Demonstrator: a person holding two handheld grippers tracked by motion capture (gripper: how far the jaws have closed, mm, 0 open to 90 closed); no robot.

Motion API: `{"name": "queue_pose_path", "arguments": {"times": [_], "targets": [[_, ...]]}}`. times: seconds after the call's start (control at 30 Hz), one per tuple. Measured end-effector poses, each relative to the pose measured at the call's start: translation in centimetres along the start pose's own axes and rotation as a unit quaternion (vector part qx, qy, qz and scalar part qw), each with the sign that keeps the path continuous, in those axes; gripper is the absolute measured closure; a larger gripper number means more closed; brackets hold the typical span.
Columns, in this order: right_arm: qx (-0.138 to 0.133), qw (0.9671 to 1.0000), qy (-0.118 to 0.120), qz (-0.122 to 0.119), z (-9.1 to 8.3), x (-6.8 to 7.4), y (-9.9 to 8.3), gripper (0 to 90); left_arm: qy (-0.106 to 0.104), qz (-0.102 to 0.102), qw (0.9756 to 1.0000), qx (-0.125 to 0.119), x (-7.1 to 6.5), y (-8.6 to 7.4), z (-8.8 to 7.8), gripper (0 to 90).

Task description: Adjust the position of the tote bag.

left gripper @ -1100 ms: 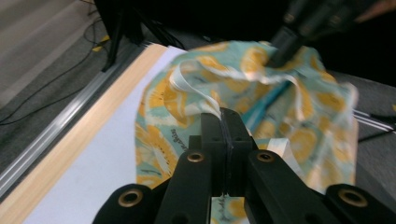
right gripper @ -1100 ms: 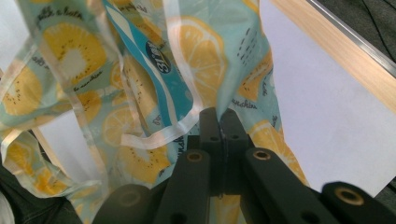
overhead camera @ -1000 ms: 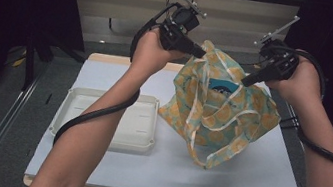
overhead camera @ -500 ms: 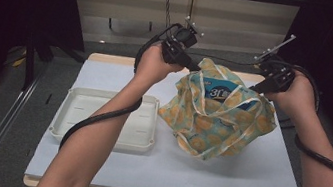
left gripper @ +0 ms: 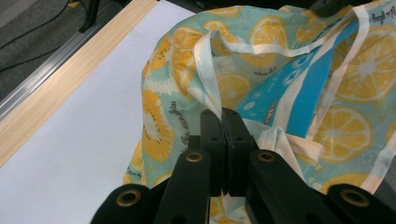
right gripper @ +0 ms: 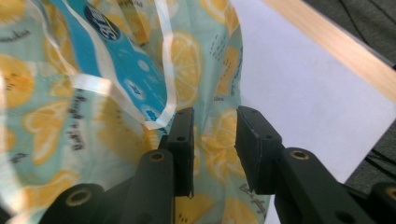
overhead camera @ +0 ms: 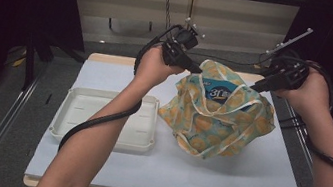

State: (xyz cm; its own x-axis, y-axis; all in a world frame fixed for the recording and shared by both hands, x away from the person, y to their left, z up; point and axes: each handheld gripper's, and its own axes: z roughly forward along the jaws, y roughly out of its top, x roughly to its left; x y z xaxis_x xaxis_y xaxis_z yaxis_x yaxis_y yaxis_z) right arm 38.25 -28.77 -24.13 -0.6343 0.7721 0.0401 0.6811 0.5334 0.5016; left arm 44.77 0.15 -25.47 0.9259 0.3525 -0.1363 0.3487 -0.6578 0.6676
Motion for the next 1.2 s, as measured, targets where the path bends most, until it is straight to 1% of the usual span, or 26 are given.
{"name": "queue_pose_path", "arguments": {"times": [0.03,0.1,0.13,0.17,0.27,0.3,0.33,0.4,0.43,0.5,0.53,0.57,0.6,0.63,0.67,0.7,0.77,0.83,0.87,0.9,0.93,1.03,1.07,1.1,1.17,1.2], "targets": [[-0.002,1.0000,-0.002,-0.004,-0.8,0.4,0.3,67.6,0.001,0.006,1.0000,0.002,-0.1,0.1,-0.1,89.2],[-0.007,0.9999,0.002,-0.007,-1.6,0.8,0.7,66.4,0.001,0.004,1.0000,0.004,-0.1,0.1,-0.2,89.1],[-0.013,0.9999,0.004,-0.010,-1.9,1.0,0.9,65.2,0.002,0.008,1.0000,0.004,0.0,0.1,-0.2,89.1],[-0.015,0.9998,0.001,-0.017,-2.3,1.3,1.2,64.6,0.003,0.004,1.0000,0.002,0.0,0.1,-0.2,89.1],[-0.007,0.9995,0.011,-0.029,-2.6,2.1,1.8,62.1,0.004,0.003,1.0000,0.003,0.0,0.1,-0.3,89.1],[-0.004,0.9992,0.019,-0.034,-2.6,2.4,1.9,62.1,0.004,0.003,1.0000,0.003,0.0,0.1,-0.3,89.1],[-0.001,0.9992,0.021,-0.034,-2.6,2.7,2.0,62.3,0.003,0.004,1.0000,0.005,-0.1,0.1,-0.3,89.1],[0.011,0.9984,0.033,-0.044,-2.1,3.4,2.2,66.4,0.005,0.003,1.0000,0.004,-0.2,0.1,-0.3,89.1],[0.016,0.9982,0.034,-0.047,-2.0,3.7,2.3,67.4,0.005,0.002,1.0000,0.005,-0.2,0.2,-0.3,89.1],[0.037,0.9964,0.041,-0.064,-1.4,4.1,2.4,68.4,0.004,0.007,1.0000,0.006,-0.3,0.2,-0.3,89.1],[0.037,0.9964,0.041,-0.064,-1.4,4.1,2.4,68.4,0.004,0.007,1.0000,0.006,-0.3,0.2,-0.3,89.1],[0.055,0.9952,0.037,-0.071,-0.7,4.5,2.4,73.9,0.005,0.009,0.9999,0.007,-0.3,0.3,-0.3,89.1],[0.065,0.9945,0.035,-0.075,-0.5,4.5,2.5,76.7,0.005,0.010,0.9999,0.007,-0.3,0.3,-0.3,89.2],[0.067,0.9941,0.033,-0.080,-0.4,4.5,2.5,81.0,0.005,0.008,0.9999,0.005,-0.4,0.3,-0.3,89.1],[0.069,0.9944,0.030,-0.075,-0.4,4.5,2.6,82.8,0.004,0.005,1.0000,0.005,-0.4,0.2,-0.3,89.2],[0.070,0.9941,0.030,-0.078,-0.5,4.4,2.6,85.5,0.004,0.004,1.0000,0.004,-0.4,0.2,-0.3,89.1],[0.070,0.9944,0.025,-0.075,-0.8,4.3,2.8,87.0,0.003,0.008,1.0000,0.004,-0.2,0.2,-0.3,89.2],[0.068,0.9948,0.027,-0.071,-1.4,4.1,3.1,88.0,0.001,0.007,1.0000,0.004,-0.1,0.1,-0.3,89.1],[0.064,0.9950,0.029,-0.071,-1.7,4.0,3.3,88.6,0.001,0.004,1.0000,0.003,0.0,0.1,-0.2,89.2],[0.059,0.9955,0.029,-0.068,-2.0,3.9,3.4,89.2,-0.001,0.006,1.0000,0.004,0.1,0.0,-0.2,89.2],[0.052,0.9964,0.031,-0.059,-2.5,3.8,3.6,89.3,-0.001,0.004,1.0000,0.003,0.2,-0.1,-0.1,89.2],[0.030,0.9977,0.031,-0.053,-3.3,3.5,4.1,89.4,-0.002,0.000,1.0000,0.003,0.3,-0.3,0.1,89.1],[0.022,0.9983,0.028,-0.046,-3.3,3.4,4.3,89.5,-0.002,-0.001,1.0000,0.003,0.4,-0.3,0.1,89.1],[0.021,0.9987,0.023,-0.041,-3.3,3.3,4.3,89.5,-0.002,-0.005,1.0000,0.003,0.5,-0.5,0.2,89.1],[0.015,0.9992,0.015,-0.034,-2.9,2.9,4.4,89.5,-0.002,-0.001,0.9999,0.012,0.8,-0.7,0.1,89.1],[0.011,0.9995,0.015,-0.027,-2.6,2.5,4.3,89.5,-0.001,-0.006,0.9999,0.009,0.9,-0.8,0.1,89.1]]}}
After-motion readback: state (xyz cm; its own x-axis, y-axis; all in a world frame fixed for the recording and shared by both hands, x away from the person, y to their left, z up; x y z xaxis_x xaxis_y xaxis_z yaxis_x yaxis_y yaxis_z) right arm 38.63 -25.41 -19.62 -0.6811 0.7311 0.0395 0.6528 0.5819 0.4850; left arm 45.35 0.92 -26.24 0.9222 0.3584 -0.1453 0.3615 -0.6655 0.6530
